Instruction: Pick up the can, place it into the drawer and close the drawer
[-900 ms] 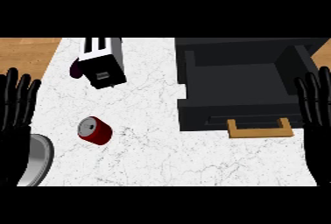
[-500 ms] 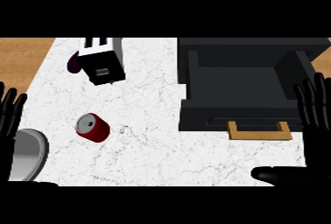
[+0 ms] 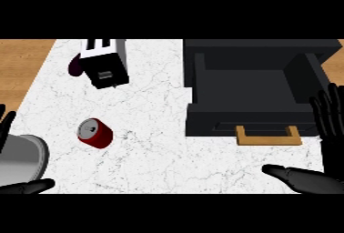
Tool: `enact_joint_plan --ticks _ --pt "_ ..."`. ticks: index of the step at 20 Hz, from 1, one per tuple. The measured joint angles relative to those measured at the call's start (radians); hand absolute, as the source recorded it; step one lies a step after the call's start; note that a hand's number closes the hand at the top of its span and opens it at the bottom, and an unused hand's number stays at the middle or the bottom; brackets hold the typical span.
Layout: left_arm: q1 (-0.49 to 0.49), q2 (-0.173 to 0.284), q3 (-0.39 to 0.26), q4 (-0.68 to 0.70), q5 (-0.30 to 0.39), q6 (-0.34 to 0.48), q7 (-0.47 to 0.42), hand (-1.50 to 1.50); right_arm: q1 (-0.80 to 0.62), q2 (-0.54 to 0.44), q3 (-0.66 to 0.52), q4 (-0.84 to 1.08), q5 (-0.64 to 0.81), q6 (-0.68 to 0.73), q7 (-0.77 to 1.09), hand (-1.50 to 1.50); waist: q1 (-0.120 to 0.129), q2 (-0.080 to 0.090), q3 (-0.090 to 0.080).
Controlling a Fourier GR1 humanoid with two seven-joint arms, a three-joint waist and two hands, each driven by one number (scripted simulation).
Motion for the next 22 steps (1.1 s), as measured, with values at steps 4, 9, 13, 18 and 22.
enact_joint_plan --ticks 4,9,13,18,22 --pt "-0.019 0.0 0.025 0.043 0.013 -0.024 -0.012 -1.5 0.021 -0.011 -0.037 0.025 -0.03 0.031 -0.032 -1.5 -0.002 0.0 0.0" --pt "-0.048 -0.014 0.001 0.058 -0.018 -0.014 0.022 -1.5 0.055 0.0 -0.033 0.01 -0.025 0.045 -0.047 -1.5 -0.003 0.0 0.0" --pt "-0.042 -0.052 -0.037 0.116 -0.064 -0.011 -0.019 -1.5 0.059 -0.013 -0.072 0.007 -0.056 0.065 -0.06 -1.5 -0.004 0.0 -0.001" --pt "-0.021 -0.102 -0.088 0.197 -0.149 0.009 -0.093 -1.5 0.062 -0.023 -0.095 0.003 -0.066 0.081 -0.056 -1.5 -0.004 0.0 -0.001" --pt "0.009 -0.13 -0.121 0.273 -0.192 0.017 -0.181 -1.5 0.075 -0.023 -0.114 -0.008 -0.079 0.095 -0.063 -1.5 -0.003 0.0 -0.001"
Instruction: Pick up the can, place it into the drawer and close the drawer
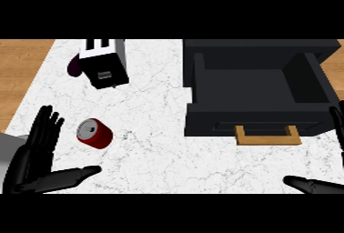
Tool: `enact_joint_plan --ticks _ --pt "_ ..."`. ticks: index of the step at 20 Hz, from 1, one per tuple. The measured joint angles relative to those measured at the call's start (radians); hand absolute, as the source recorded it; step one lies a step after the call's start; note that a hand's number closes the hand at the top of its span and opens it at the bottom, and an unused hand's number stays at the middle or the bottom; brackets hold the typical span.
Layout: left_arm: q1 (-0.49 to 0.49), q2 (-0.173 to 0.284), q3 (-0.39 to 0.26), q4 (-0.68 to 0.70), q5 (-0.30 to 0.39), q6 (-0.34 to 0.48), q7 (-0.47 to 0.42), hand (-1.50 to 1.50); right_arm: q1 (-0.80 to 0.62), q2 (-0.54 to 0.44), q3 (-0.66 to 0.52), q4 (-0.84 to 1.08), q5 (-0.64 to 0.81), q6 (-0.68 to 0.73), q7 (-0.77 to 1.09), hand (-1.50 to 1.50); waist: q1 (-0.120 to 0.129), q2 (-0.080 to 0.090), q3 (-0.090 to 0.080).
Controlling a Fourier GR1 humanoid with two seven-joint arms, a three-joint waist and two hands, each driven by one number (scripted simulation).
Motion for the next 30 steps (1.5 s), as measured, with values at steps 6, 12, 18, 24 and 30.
enact_joint_plan --ticks 6,12,18,24,30 --pt "-0.02 -0.007 0.018 0.178 -0.029 0.009 -0.134 -1.5 0.019 0.017 0.01 -0.055 0.011 -0.001 0.027 -1.5 -0.001 0.0 0.0" --pt "-0.025 -0.012 0.045 0.316 -0.03 0.032 -0.25 -1.5 0.027 0.008 -0.027 -0.052 -0.013 0.028 0.024 -1.5 0.0 0.0 0.0" --pt "-0.093 0.005 0.088 0.504 -0.018 0.041 -0.349 -1.5 0.039 0.007 -0.049 -0.079 -0.031 0.052 0.039 -1.5 -0.002 0.0 0.0" --pt "-0.195 0.04 0.131 0.727 0.002 0.037 -0.444 -1.5 0.034 0.008 -0.059 -0.134 -0.031 0.046 0.099 -1.5 -0.003 0.001 0.0" --pt "-0.276 0.054 0.155 0.921 0.021 0.045 -0.54 -1.5 0.009 -0.007 -0.089 -0.125 -0.042 0.065 0.112 -1.5 -0.003 0.001 0.0"
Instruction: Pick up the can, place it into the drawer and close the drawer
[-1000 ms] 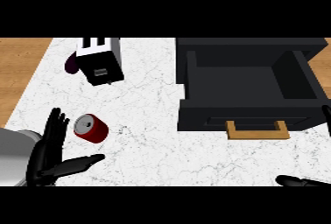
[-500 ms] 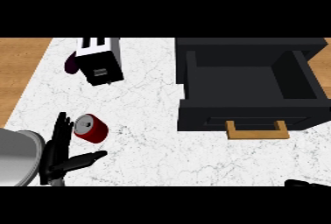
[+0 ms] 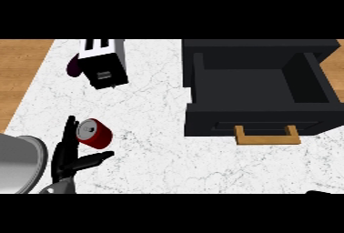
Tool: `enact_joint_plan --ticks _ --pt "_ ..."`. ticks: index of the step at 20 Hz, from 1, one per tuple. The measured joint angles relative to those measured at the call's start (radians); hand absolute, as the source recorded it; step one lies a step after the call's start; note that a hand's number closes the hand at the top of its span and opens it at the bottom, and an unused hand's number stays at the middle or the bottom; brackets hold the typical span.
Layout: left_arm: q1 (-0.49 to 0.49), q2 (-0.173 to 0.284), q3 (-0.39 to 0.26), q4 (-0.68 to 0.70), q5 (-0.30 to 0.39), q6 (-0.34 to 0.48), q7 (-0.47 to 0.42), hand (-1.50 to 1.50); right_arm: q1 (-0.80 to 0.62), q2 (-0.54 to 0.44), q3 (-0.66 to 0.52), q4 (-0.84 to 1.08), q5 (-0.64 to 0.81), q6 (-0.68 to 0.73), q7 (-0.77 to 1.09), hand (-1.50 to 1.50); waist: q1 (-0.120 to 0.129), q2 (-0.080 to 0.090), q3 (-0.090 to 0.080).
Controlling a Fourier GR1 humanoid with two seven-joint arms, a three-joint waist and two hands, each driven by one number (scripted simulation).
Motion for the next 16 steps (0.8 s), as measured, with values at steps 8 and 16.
enact_joint_plan --ticks 8,16 --pt "-0.115 0.071 0.044 0.266 0.035 -0.038 -0.136 -1.5 -0.002 0.008 -0.025 0.027 -0.008 0.024 -0.018 -1.5 -0.001 0.001 0.0" --pt "-0.232 0.087 0.032 0.439 0.032 -0.069 -0.216 -1.5 0.001 0.011 -0.034 0.005 -0.006 0.034 -0.009 -1.5 -0.005 0.001 -0.001"
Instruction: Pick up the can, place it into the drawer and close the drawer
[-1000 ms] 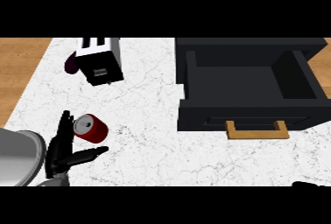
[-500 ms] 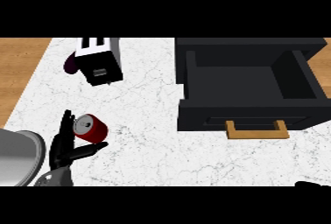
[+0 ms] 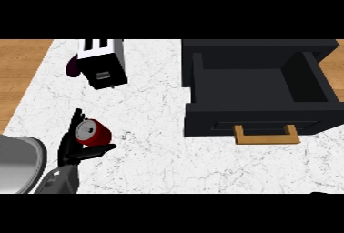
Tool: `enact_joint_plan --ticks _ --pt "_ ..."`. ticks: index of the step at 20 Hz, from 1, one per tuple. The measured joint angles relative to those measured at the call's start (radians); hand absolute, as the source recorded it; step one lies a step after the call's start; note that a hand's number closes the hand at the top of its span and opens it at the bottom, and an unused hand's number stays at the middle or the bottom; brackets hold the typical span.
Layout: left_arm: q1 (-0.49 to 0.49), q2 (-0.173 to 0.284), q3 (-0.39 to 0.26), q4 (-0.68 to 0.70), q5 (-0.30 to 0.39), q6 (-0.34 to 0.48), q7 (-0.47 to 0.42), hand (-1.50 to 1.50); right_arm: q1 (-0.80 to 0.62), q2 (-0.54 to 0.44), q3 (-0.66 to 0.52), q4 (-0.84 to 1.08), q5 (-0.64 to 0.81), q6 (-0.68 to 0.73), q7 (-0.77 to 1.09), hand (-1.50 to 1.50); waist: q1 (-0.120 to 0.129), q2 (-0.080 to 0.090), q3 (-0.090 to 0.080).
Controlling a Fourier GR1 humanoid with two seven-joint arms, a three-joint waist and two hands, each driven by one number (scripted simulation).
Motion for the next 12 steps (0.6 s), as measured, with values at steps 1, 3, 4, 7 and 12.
enact_joint_plan --ticks 1,3,4,7,12 --pt "-0.015 0.007 -0.004 0.017 -0.002 -0.015 -0.001 -1.5 0.009 0.009 0.006 -0.002 0.01 0.0 -0.009 -1.5 -0.001 0.0 0.0" --pt "-0.028 0.008 -0.016 0.025 -0.003 -0.032 0.004 1.5 -0.01 0.001 0.0 -0.007 0.006 -0.005 0.013 -1.5 0.001 0.0 0.0" --pt "-0.045 0.013 -0.014 0.056 -0.004 -0.046 -0.012 1.5 -0.015 -0.001 -0.005 -0.001 0.004 -0.005 0.011 -1.5 0.0 0.001 0.0" --pt "-0.086 0.015 -0.016 0.092 0.003 -0.085 -0.018 1.5 -0.041 0.001 0.003 0.013 0.017 -0.017 0.018 -1.5 0.0 0.001 0.0" --pt "-0.14 0.022 -0.011 0.155 0.012 -0.127 -0.059 1.5 -0.059 -0.007 -0.003 0.002 0.019 -0.022 0.036 -1.5 -0.003 0.002 -0.001"
